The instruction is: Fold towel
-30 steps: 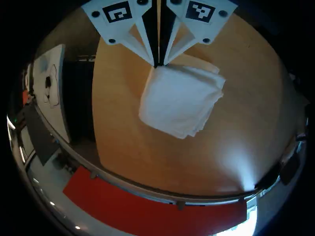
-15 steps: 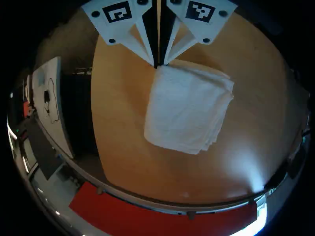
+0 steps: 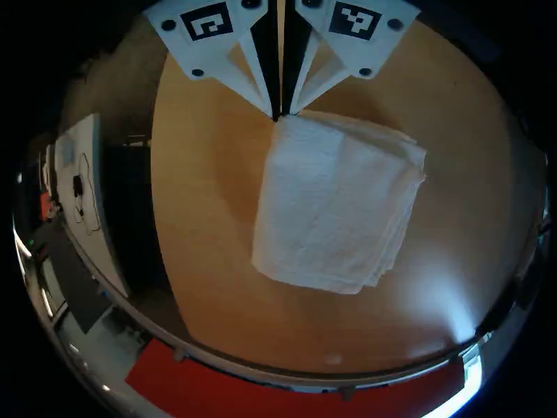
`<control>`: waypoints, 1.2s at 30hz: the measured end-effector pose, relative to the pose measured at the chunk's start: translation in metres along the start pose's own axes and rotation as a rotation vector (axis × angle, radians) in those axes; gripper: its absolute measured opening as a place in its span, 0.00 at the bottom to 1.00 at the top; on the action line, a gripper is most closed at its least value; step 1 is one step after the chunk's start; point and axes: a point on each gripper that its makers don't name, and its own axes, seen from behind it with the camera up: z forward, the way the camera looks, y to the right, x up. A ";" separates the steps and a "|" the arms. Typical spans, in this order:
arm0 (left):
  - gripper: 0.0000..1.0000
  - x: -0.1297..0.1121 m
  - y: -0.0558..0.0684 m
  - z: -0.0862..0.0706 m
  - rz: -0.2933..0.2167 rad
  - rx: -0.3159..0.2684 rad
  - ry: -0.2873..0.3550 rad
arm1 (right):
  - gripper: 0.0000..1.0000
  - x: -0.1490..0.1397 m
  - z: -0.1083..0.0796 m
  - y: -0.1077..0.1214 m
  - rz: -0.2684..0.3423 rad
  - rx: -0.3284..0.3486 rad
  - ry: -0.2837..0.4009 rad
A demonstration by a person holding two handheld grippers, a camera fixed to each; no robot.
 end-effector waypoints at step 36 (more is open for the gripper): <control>0.94 0.010 0.002 0.003 0.007 -0.012 0.013 | 0.87 -0.011 -0.003 -0.011 0.017 0.003 0.000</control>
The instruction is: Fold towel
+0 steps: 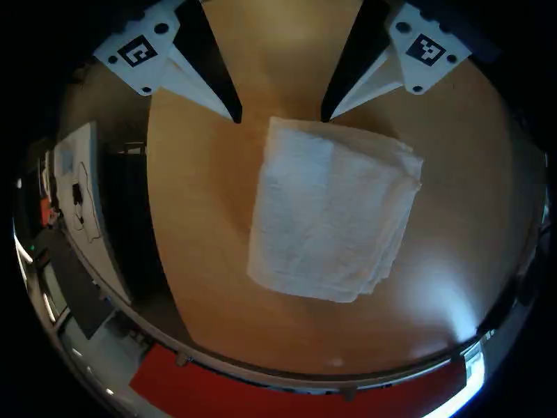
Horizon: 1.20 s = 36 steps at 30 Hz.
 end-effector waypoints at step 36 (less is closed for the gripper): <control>0.94 0.029 -0.005 0.002 -0.039 -0.011 0.054 | 0.94 0.105 -0.060 -0.047 0.239 -0.007 0.484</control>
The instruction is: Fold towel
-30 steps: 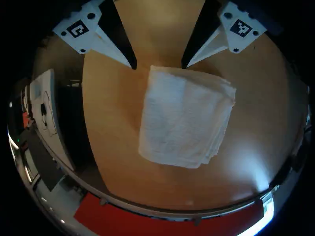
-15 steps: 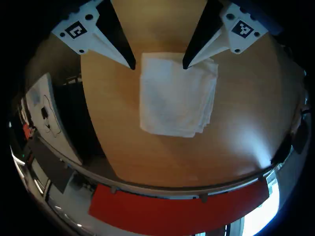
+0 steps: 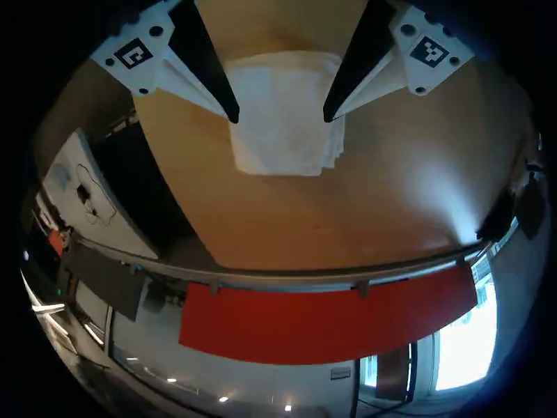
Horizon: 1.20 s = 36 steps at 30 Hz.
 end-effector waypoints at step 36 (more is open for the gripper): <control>0.94 0.119 -0.003 -0.005 -0.007 -0.006 0.384 | 0.93 0.152 -0.049 -0.085 -0.016 0.003 0.519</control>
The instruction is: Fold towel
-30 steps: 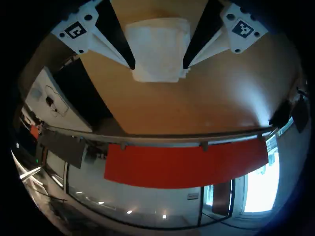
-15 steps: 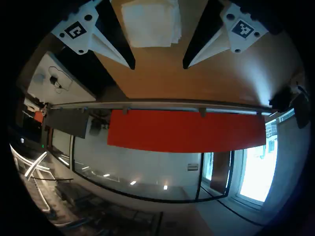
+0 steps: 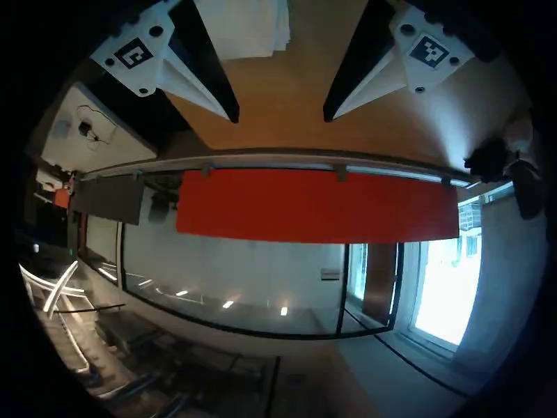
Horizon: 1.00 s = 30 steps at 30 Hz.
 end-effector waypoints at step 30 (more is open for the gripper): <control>0.94 0.085 -0.031 0.007 -0.003 0.091 0.293 | 0.93 0.063 0.003 -0.110 0.000 0.078 0.101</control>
